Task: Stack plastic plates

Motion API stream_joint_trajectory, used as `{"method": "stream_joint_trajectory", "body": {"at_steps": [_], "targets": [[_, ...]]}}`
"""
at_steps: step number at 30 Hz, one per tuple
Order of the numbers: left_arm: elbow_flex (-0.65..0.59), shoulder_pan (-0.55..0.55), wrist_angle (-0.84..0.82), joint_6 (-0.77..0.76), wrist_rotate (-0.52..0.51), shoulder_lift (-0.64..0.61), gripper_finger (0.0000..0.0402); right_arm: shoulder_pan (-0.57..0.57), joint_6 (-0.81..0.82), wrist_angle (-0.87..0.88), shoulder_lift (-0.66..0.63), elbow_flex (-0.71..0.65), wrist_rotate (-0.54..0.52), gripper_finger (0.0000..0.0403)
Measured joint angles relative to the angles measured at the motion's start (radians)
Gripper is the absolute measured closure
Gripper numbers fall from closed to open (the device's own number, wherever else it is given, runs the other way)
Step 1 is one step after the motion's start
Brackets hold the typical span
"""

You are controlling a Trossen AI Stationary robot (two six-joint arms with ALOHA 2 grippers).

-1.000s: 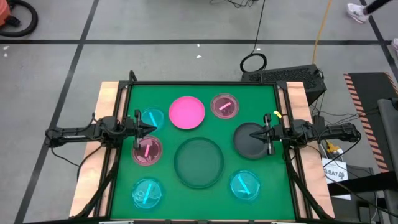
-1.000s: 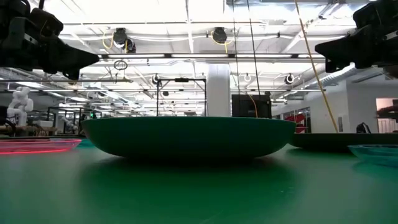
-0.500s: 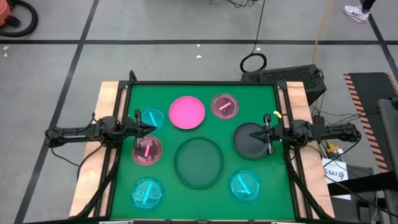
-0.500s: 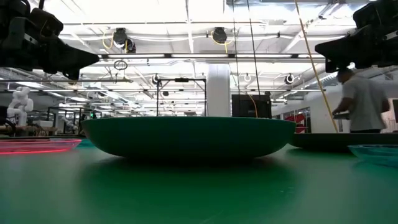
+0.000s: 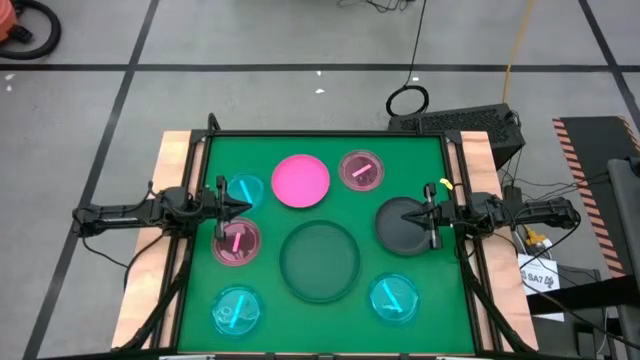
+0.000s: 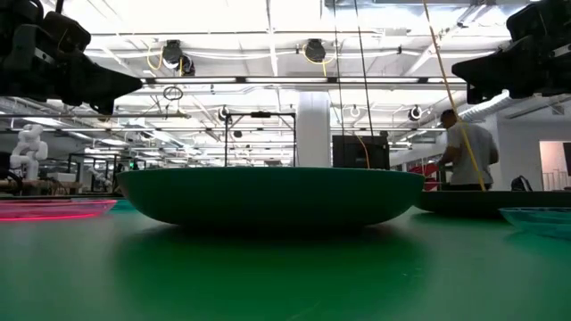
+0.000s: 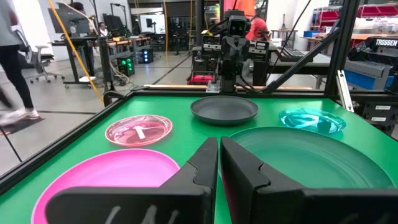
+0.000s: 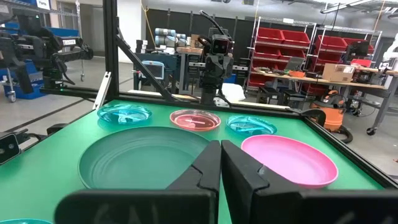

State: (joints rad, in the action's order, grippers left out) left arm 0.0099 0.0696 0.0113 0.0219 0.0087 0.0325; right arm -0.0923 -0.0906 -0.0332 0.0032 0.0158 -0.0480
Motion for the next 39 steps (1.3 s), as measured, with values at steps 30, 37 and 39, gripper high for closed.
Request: {"method": "stream_joint_trajectory", "body": {"at_steps": [30, 37, 39], "targets": [[0.000, 0.000, 0.000, 0.000, 0.000, 0.000, 0.0378, 0.000, 0.101, 0.002, 0.003, 0.023, -0.010, 0.0394], [0.000, 0.000, 0.000, 0.000, 0.000, 0.000, 0.0378, -0.001, 0.079, 0.067, 0.157, 0.250, -0.092, 0.0401], [0.000, 0.000, 0.000, 0.000, 0.000, 0.000, 0.0378, -0.001, 0.093, 0.131, 0.244, 0.352, -0.114, 0.0401]]}}
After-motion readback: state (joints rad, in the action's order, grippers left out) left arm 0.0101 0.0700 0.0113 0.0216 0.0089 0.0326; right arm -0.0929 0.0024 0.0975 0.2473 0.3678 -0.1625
